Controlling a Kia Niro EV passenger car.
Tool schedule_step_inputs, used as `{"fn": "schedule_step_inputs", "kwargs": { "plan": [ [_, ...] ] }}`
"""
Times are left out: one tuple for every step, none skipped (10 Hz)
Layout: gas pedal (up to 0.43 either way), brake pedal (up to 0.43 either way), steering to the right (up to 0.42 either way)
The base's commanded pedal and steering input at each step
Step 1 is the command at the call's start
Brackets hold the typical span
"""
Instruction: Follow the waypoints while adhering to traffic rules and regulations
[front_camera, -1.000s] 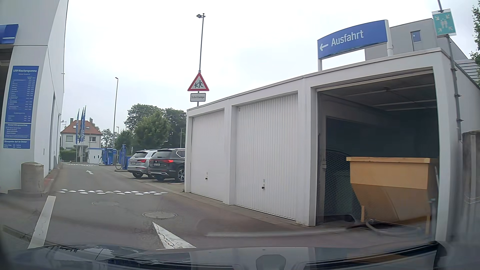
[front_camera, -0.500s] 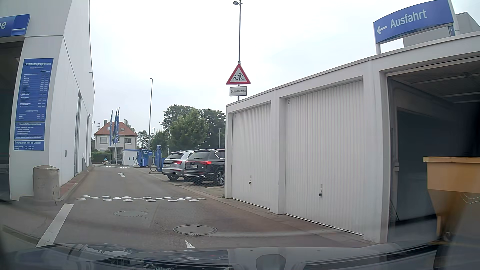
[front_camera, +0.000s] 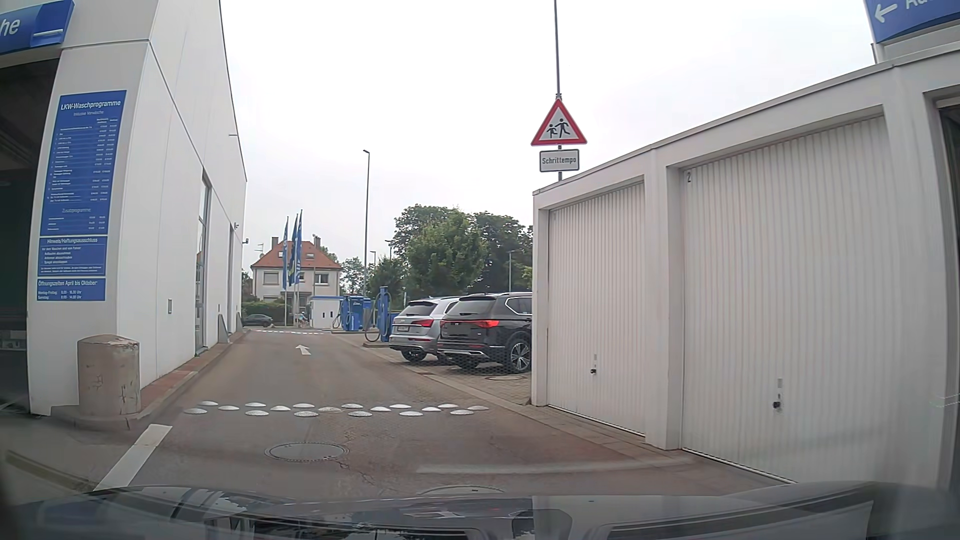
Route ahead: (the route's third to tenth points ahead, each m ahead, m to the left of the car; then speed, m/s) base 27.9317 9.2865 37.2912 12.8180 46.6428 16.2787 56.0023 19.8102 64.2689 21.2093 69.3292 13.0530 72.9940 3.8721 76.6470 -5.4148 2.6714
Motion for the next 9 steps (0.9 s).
{"fn": "schedule_step_inputs", "kwargs": {
  "plan": [
    [0.047,0.0,-0.337],
    [0.047,0.0,-0.333],
    [0.047,0.0,-0.323],
    [0.047,0.0,-0.309],
    [0.047,0.0,-0.293],
    [0.039,0.0,-0.283],
    [0.028,0.0,-0.273],
    [0.008,0.0,-0.259],
    [0.0,0.0,-0.244]
  ]
}}
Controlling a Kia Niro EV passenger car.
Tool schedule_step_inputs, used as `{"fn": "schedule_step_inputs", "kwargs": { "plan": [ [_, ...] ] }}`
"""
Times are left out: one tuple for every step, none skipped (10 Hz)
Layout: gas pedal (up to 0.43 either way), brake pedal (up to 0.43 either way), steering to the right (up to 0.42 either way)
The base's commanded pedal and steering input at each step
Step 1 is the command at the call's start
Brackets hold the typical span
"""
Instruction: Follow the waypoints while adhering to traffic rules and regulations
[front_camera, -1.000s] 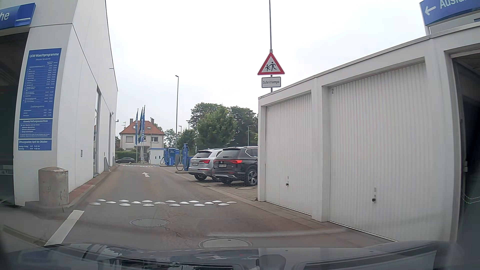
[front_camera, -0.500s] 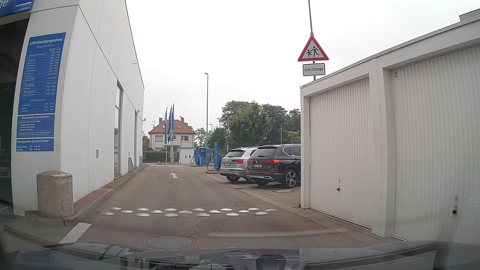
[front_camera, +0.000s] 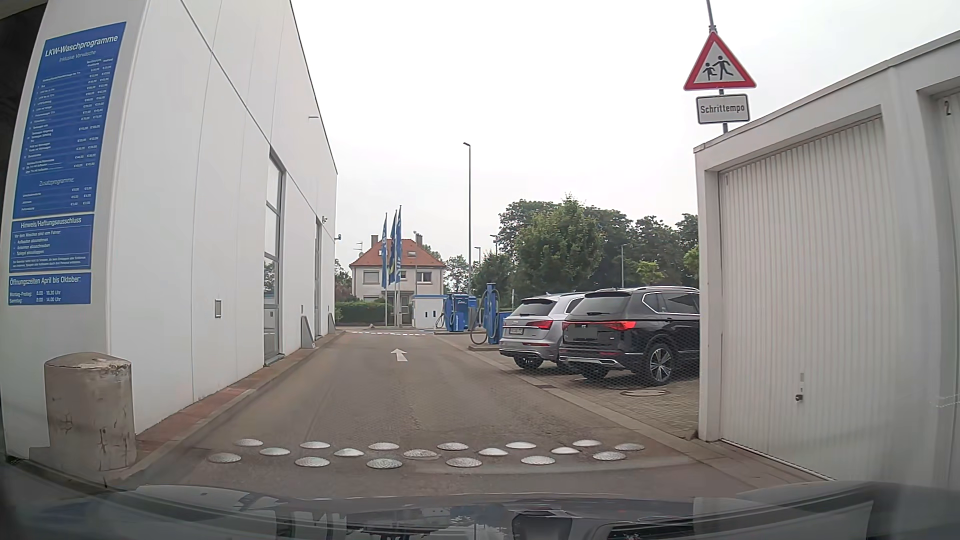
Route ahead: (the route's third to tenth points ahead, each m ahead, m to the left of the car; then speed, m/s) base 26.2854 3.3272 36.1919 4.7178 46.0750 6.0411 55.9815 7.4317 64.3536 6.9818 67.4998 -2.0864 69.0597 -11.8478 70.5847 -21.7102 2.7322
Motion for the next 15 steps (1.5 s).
{"fn": "schedule_step_inputs", "kwargs": {
  "plan": [
    [0.0,0.0,-0.235],
    [0.0,0.0,-0.229],
    [0.0,0.0,-0.217],
    [0.0,0.0,-0.2],
    [0.0,0.0,-0.173],
    [0.0,0.0,-0.151],
    [0.0,0.0,-0.135],
    [0.0,0.0,-0.119],
    [0.0,0.0,-0.107],
    [0.0,0.0,-0.1],
    [0.0,0.0,-0.095],
    [0.0,0.0,-0.092],
    [0.0,0.0,-0.087],
    [0.0,0.0,-0.076],
    [0.0,0.0,-0.064]
  ]
}}
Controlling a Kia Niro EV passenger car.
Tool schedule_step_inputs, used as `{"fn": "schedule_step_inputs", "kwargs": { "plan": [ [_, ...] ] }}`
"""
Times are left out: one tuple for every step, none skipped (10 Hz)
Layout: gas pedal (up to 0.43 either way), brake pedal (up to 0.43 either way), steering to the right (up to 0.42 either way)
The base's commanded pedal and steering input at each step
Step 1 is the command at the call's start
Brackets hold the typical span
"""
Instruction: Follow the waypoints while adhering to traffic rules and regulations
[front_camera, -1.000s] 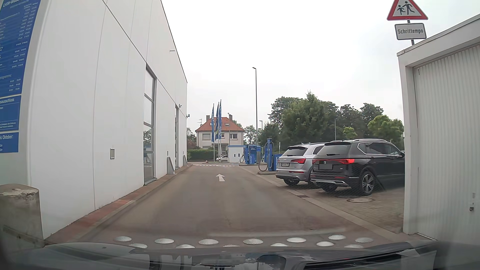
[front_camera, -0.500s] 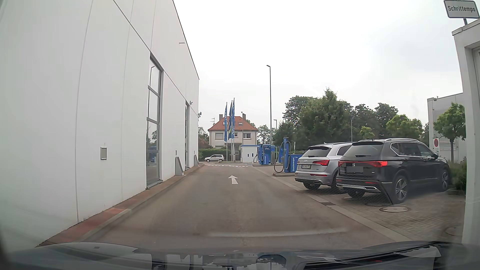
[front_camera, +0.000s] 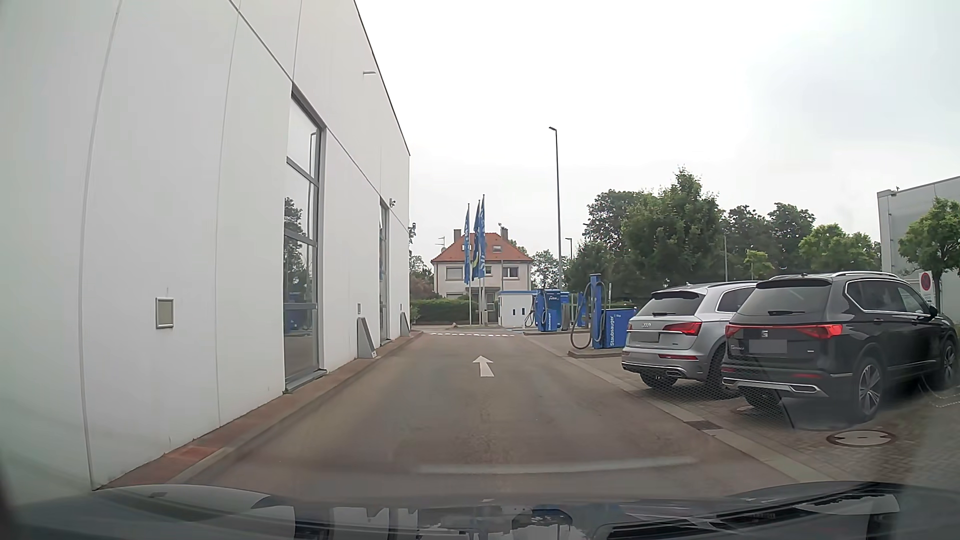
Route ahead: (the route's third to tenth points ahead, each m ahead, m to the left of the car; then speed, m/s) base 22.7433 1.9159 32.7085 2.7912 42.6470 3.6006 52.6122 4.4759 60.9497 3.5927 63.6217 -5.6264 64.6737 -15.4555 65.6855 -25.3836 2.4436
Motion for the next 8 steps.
{"fn": "schedule_step_inputs", "kwargs": {
  "plan": [
    [0.0,0.0,-0.057],
    [0.0,0.0,-0.059],
    [0.0,0.0,-0.058],
    [0.0,0.0,-0.05],
    [0.0,0.0,-0.049],
    [0.0,0.0,-0.055],
    [0.02,0.0,-0.056],
    [0.02,0.0,-0.05]
  ]
}}
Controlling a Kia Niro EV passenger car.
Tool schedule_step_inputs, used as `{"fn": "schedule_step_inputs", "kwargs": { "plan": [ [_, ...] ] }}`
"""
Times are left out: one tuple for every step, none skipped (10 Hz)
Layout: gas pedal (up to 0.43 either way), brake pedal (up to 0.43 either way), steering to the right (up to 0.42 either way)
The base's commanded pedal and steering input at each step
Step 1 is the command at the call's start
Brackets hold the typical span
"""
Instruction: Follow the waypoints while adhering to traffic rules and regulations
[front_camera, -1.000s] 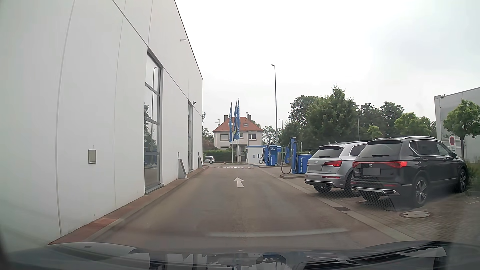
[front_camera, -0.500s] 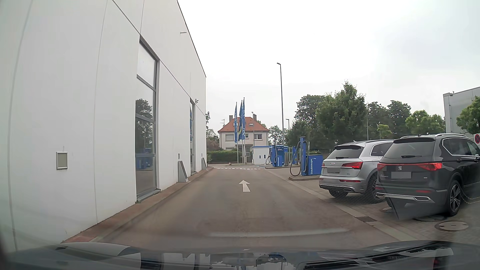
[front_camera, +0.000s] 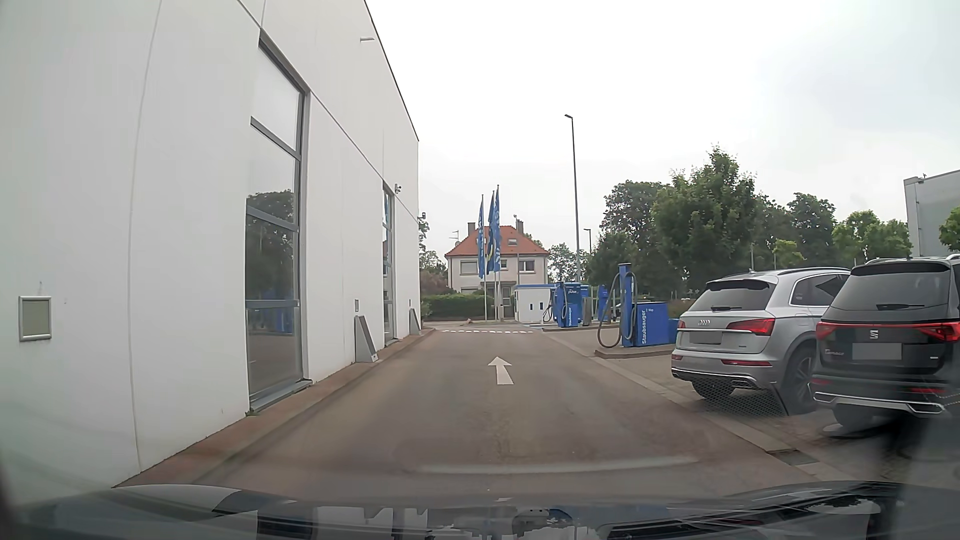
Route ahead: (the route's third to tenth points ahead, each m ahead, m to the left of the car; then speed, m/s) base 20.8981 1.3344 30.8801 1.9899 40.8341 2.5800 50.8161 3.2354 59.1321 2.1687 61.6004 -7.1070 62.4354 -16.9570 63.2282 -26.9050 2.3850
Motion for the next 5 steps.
{"fn": "schedule_step_inputs", "kwargs": {
  "plan": [
    [0.02,0.0,-0.042],
    [0.02,0.0,-0.026],
    [0.02,0.0,-0.018],
    [0.02,0.0,-0.017],
    [0.028,0.0,-0.018]
  ]
}}
